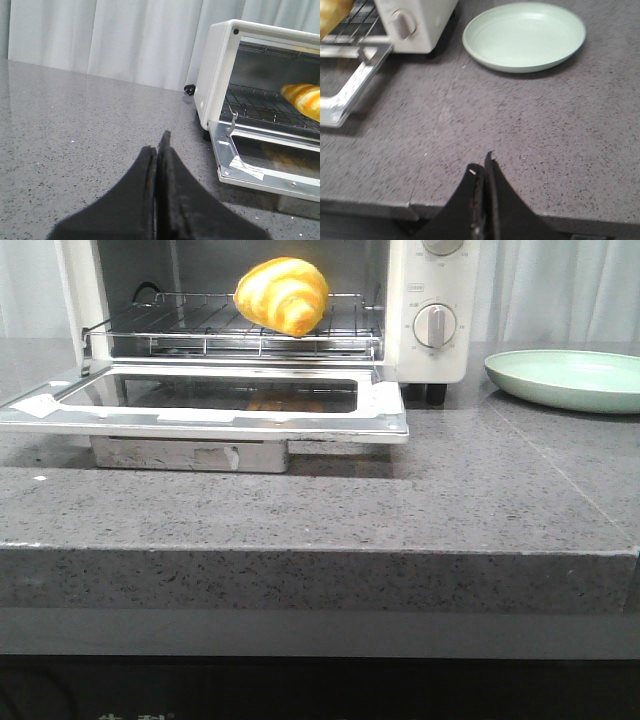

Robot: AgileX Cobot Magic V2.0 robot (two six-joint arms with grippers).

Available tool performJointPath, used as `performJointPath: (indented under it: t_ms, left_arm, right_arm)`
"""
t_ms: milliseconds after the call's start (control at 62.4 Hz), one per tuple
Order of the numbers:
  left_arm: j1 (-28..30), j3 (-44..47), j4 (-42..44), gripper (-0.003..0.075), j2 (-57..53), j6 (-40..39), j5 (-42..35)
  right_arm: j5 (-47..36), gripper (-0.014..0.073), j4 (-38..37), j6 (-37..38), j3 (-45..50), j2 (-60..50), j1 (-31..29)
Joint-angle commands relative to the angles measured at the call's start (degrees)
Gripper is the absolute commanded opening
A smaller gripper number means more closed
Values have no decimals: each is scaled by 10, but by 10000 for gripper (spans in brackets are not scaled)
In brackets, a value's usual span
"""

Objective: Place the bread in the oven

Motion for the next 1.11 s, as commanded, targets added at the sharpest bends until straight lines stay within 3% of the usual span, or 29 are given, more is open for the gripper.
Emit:
performJointPath:
  t_ms: [0, 160, 369, 929, 1090]
  left_arm:
    - [1, 13, -3, -18, -12, -5, -47]
    - [1, 13, -3, -18, -12, -5, -47]
    - [1, 13, -3, -18, -12, -5, -47]
    - [1, 13, -3, -18, -12, -5, -47]
    - [1, 13, -3, -18, -12, -5, -47]
  right_arm:
    - [-120, -120, 18, -7, 56, -44, -26]
    - [-215, -120, 33, -7, 174, -119, -46]
    - [-284, -120, 33, -7, 247, -157, -45]
    - [-305, -120, 30, -7, 246, -157, -45]
    - [-314, -120, 30, -65, 246, -157, -45]
